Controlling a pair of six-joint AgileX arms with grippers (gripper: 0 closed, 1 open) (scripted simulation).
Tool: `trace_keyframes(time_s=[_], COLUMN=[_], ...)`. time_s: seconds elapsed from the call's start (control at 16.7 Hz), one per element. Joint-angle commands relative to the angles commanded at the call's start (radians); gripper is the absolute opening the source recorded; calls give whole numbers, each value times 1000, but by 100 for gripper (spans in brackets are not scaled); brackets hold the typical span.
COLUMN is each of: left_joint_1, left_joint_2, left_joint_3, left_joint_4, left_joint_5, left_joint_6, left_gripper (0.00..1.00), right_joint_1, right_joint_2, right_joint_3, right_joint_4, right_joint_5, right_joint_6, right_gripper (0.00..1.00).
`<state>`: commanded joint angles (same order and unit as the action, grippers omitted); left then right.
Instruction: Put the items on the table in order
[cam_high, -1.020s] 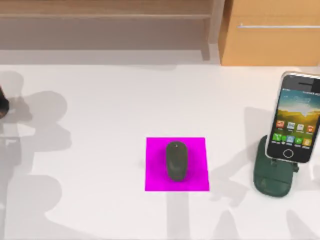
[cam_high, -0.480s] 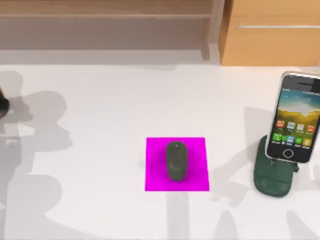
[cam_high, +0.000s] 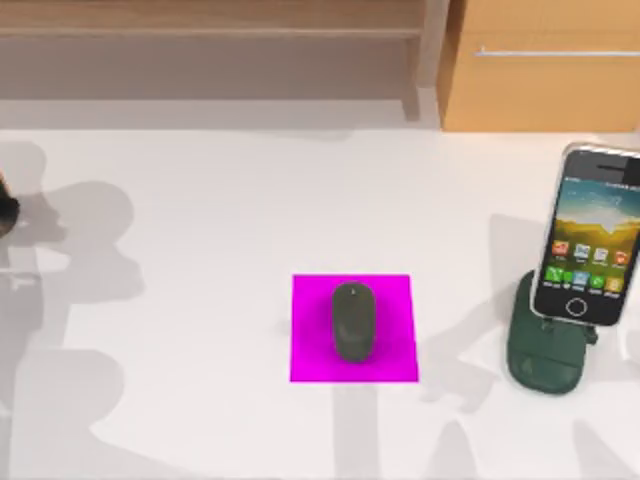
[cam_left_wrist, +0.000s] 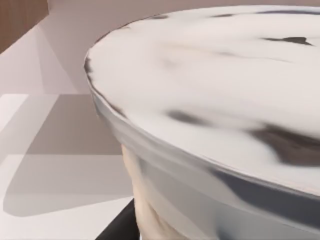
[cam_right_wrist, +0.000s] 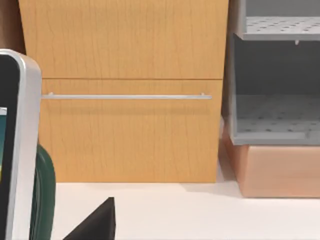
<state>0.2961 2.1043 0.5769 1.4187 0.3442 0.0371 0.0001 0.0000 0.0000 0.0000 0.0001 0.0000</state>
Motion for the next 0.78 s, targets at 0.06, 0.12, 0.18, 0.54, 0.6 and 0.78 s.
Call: trace_keyframes(time_s=[0.06,0.12,0.18,0.54,0.6,0.78], left_joint_1=[1,1,1,1,1,-19], left_joint_2=[-2,-5,-15,-52,-48,-72], left_joint_3=[-1,-1,-1,-3,-2,20], left_joint_4=[0,-3,-12,-48,-46,-43], left_joint_5=[0,0,0,0,-1,1], left_joint_6=[1,2,2,2,3,-3], left_gripper=[0,0,0,0,0,0], right_joint_1=[0,0,0,0,0,0], right_joint_2=[0,0,0,0,0,0], right_joint_3=[0,0,0,0,0,0], right_joint_4=[0,0,0,0,0,0], right_joint_5=[0,0,0,0,0,0], right_joint_6=[0,0,0,0,0,0], right_gripper=[100,100,100,100,100,100])
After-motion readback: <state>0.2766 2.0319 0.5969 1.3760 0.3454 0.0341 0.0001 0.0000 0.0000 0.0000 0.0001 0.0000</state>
